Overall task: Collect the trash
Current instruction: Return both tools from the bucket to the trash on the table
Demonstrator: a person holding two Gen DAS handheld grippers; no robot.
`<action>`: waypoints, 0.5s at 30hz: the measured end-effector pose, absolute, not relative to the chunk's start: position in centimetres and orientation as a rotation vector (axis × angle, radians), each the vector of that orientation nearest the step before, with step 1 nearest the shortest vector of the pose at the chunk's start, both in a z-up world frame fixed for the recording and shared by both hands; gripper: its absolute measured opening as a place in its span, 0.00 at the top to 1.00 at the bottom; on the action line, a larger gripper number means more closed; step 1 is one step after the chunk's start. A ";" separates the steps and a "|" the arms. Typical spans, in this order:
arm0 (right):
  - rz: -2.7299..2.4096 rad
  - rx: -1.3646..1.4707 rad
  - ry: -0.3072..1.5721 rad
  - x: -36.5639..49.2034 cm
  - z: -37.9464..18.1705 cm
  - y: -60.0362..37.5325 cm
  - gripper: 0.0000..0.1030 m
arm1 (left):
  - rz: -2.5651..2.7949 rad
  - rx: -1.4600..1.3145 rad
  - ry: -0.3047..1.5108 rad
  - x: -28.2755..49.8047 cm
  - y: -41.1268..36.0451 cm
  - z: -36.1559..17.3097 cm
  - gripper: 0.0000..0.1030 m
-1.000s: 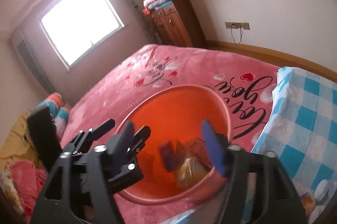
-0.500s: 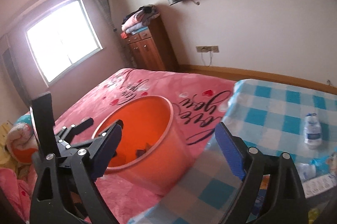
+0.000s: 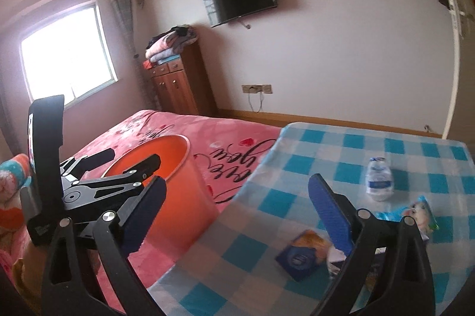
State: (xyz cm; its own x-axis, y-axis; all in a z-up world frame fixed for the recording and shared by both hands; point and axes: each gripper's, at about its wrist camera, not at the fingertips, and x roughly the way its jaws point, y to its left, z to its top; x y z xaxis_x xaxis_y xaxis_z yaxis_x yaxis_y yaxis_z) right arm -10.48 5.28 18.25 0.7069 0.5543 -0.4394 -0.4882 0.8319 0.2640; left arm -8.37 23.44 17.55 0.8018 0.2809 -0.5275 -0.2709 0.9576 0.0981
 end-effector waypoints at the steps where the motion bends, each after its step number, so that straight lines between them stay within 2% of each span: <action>1: 0.570 0.143 0.530 -10.5 18.1 4.6 0.08 | 0.290 0.025 0.569 -8.3 23.0 17.5 0.08; 15: 0.468 0.237 0.536 -11.0 15.5 -2.3 0.08 | 0.227 0.097 0.580 -8.3 18.3 17.4 0.08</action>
State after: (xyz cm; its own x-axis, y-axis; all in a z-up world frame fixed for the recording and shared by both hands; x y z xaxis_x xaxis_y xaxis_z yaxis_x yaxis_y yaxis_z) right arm -11.02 -2.29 15.54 0.7582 0.4863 -0.4345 -0.3648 0.8685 0.3355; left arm -8.32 18.29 17.37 0.8124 0.2392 -0.5317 -0.1849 0.9706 0.1541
